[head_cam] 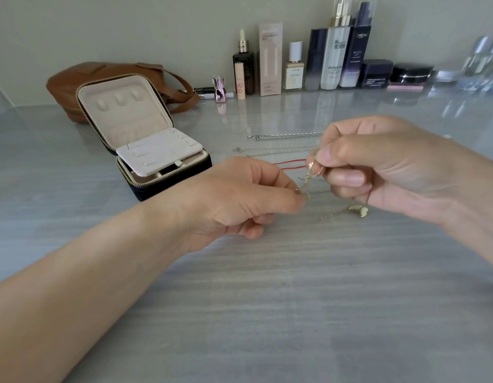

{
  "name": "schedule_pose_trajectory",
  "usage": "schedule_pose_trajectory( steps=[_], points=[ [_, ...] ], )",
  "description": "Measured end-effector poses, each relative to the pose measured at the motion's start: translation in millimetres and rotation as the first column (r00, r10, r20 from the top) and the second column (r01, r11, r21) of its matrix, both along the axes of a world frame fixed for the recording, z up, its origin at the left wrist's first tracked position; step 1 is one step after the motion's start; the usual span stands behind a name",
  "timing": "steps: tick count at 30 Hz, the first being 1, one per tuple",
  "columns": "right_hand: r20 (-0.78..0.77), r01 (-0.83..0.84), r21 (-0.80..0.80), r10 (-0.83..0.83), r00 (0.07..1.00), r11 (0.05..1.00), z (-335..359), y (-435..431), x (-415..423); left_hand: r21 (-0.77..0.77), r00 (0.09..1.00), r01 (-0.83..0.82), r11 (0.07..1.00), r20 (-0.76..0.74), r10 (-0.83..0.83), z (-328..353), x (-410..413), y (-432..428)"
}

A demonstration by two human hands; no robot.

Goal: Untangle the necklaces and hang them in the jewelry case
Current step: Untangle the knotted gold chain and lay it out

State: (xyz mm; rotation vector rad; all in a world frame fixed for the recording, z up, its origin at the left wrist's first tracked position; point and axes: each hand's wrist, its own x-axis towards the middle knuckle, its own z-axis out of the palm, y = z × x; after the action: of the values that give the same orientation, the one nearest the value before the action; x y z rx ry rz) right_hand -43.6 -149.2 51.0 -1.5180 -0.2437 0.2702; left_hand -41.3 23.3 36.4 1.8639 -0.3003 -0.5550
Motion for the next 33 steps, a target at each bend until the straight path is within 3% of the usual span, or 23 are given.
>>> schedule_pose_trajectory(
  steps=[6,11,15,21,27,33],
  points=[
    [0.067,-0.023,-0.169,0.034,0.997,0.985,-0.1,1.6,-1.7,-0.069,0.999,-0.021,0.997,0.034,0.024,6.2,2.1,4.1],
    [0.255,0.055,-0.375,0.045,0.966,0.926,-4.4,2.9,-2.5,0.036,0.954,-0.142,0.989,0.271,0.127,2.8,1.3,2.5],
    [0.332,0.079,-0.393,0.061,0.941,0.916,-3.8,1.7,-1.1,0.014,0.928,-0.167,0.986,0.340,0.152,0.2,1.8,0.4],
    [0.242,0.043,-0.421,0.067,0.968,0.906,-4.2,-0.4,0.4,-0.006,0.937,-0.176,0.984,0.307,0.169,2.8,3.1,1.0],
    [0.286,0.121,-0.476,0.024,0.958,0.871,-6.4,2.9,-1.1,-0.021,0.942,-0.188,0.982,0.278,0.187,3.9,3.3,0.0],
    [0.067,0.034,-0.249,-0.017,0.998,0.968,-4.2,3.0,-0.8,0.028,0.934,-0.168,0.985,0.326,0.150,2.5,2.2,0.7]
  ],
)
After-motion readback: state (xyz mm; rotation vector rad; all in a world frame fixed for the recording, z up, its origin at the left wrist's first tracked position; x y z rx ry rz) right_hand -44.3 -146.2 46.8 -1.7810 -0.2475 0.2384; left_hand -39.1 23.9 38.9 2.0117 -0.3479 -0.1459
